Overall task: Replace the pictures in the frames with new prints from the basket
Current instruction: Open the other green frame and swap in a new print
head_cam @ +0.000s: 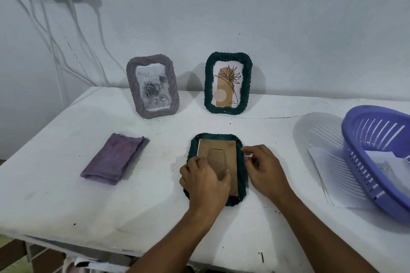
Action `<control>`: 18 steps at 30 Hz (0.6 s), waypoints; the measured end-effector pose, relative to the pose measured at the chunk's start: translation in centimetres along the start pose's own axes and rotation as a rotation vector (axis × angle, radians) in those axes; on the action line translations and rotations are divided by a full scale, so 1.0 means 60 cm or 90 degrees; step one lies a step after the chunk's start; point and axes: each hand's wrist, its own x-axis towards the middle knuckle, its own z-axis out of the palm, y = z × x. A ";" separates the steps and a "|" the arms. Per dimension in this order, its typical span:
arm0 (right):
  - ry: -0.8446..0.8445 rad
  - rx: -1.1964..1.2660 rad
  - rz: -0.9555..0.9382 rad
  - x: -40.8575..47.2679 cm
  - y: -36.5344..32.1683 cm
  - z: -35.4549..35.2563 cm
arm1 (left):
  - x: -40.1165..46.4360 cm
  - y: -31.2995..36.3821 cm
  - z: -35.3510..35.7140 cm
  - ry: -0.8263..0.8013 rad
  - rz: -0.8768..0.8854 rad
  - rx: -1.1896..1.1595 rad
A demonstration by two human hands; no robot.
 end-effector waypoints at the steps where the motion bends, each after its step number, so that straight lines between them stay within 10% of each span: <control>1: -0.001 0.001 0.001 0.000 -0.001 0.000 | -0.001 -0.001 -0.001 -0.001 -0.001 0.000; 18: -0.012 -0.010 0.001 0.000 -0.001 0.001 | 0.003 -0.004 0.009 -0.002 -0.002 0.011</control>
